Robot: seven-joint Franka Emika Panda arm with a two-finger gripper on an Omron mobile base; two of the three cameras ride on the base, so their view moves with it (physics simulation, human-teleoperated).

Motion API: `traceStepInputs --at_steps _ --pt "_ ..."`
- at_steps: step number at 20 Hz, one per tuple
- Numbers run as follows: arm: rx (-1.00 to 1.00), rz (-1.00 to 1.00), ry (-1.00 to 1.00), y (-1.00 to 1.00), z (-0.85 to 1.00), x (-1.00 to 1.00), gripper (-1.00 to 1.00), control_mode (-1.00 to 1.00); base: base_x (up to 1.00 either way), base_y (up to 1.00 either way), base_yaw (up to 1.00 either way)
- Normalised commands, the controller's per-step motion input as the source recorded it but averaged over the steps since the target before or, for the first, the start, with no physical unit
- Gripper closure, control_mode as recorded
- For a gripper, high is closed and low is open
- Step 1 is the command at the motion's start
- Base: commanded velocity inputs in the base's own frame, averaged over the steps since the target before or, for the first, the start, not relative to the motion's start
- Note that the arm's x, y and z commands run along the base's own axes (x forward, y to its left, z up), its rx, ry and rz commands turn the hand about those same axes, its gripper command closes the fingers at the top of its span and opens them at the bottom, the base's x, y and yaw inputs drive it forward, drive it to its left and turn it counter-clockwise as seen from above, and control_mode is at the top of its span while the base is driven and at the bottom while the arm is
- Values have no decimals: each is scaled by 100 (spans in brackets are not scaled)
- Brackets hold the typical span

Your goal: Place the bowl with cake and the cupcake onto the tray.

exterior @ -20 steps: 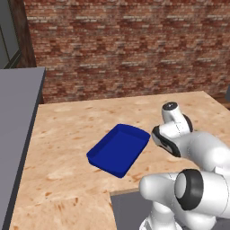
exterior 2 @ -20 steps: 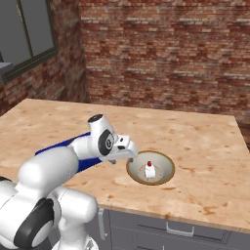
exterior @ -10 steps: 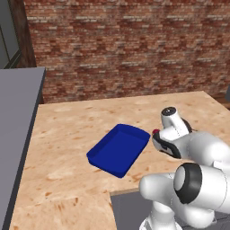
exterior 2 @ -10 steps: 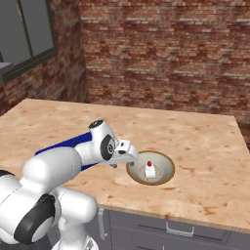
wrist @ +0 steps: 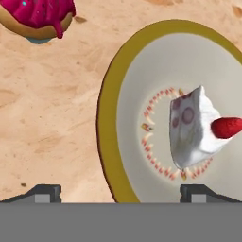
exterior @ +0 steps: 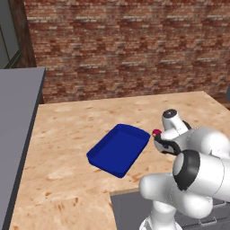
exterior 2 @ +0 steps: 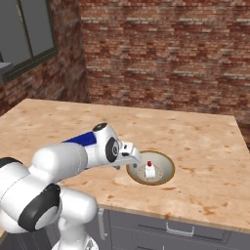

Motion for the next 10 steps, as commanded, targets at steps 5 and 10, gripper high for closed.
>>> traceStepInputs --at_steps 5,10 --pt "0 0 0 -5 -12 11 -100 -100 0 0 0" --pt "-1 0 0 -1 -12 6 -100 -100 0 0 0"
